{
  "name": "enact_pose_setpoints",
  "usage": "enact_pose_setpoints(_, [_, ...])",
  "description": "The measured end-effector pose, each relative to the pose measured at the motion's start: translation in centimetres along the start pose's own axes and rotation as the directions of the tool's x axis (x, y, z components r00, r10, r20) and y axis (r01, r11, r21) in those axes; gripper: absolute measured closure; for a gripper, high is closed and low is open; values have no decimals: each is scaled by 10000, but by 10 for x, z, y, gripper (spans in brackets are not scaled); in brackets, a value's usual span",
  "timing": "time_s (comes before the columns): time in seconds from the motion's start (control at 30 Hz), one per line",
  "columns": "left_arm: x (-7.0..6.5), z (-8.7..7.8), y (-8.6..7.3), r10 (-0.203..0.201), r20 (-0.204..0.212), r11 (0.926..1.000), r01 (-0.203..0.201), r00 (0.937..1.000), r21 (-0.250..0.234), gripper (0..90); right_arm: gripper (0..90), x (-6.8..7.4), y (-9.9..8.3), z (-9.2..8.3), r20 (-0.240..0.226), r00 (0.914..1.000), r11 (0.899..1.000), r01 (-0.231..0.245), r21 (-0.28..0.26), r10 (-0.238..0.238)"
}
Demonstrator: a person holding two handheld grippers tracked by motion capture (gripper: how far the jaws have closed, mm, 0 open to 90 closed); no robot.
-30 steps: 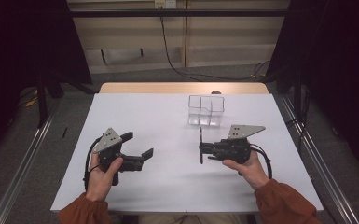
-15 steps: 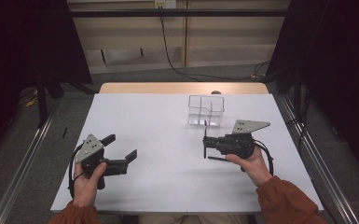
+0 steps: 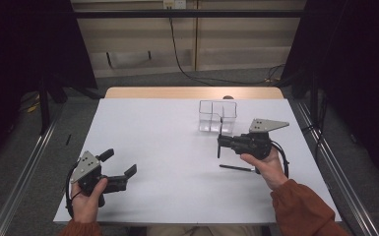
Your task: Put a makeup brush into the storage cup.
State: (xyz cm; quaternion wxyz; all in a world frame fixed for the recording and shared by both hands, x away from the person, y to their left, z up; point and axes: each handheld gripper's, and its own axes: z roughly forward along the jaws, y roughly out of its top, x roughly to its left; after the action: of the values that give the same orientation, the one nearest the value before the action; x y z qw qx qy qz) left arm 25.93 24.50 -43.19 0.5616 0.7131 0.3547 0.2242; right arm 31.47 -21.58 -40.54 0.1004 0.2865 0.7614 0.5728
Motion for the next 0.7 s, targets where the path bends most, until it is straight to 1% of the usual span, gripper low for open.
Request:
enact_pose_setpoints(0.03, [0, 0, 0, -173, -43, 9998, 172, 9998, -98, 18, 840, -1, 1, 1, -1, 10000, 10000, 0, 16, 0])
enact_pose_setpoints(0.07, [0, -1, -1, -242, -63, 9996, 241, 9997, -122, 15, 840, -1, 3, 2, 8, 10000, 10000, 26, 5, -26])
enact_pose_setpoints(0.1, [1, -1, -1, -180, -58, 9998, 180, 9998, -71, 14, 841, -2, 4, 3, -1, 10000, 10000, 28, -29, -28])
enact_pose_setpoints(0.13, [0, 0, -2, -224, -58, 9997, 224, 9997, -68, 15, 840, -2, 6, 4, 5, 10000, 10000, 23, -31, -23])
enact_pose_setpoints(0.17, [1, 0, -2, -104, -18, 9999, 104, 9999, 41, 15, 841, -2, 8, 5, -2, 10000, 9999, 54, -103, -54])
enact_pose_setpoints(0.23, [-2, 0, -3, -151, -5, 9998, 151, 9999, 91, 15, 841, -2, 11, 6, -9, 10000, 9998, 48, -167, -48])
enact_pose_setpoints(0.27, [-3, -1, -3, -163, 99, 9999, 162, 9998, 60, 16, 840, -3, 11, 6, -14, 10000, 9998, 59, -196, -59])
enact_pose_setpoints(0.3, [-4, -1, -2, -70, 151, 9999, 69, 9999, 87, 17, 840, -3, 13, 6, 14, 10000, 9999, 33, -132, -33])
enact_pose_setpoints(0.43, [-5, 0, -2, 17, 247, 9999, -21, 9997, 140, 19, 840, -9, 20, 3, 121, 9999, 9994, -94, -341, 98])
enact_pose_setpoints(0.47, [-5, 0, -2, 78, 208, 9998, -81, 9998, 163, 19, 840, -10, 22, 3, 160, 9999, 9991, -56, -410, 63])
enact_pose_setpoints(0.5, [-5, 0, -2, -16, 203, 9999, 13, 9998, 151, 18, 840, -11, 25, 3, 189, 9998, 9990, -56, -450, 65])
enact_pose_setpoints(0.6, [-5, 0, -2, -55, 172, 9998, 52, 9998, 170, 19, 840, -14, 33, 3, 304, 9995, 9981, -58, -618, 76])
enact_pose_setpoints(0.7, [-7, -2, -2, -62, 221, 9998, 58, 9997, 171, 24, 841, -14, 37, 9, 333, 9994, 9976, -24, -694, 47])
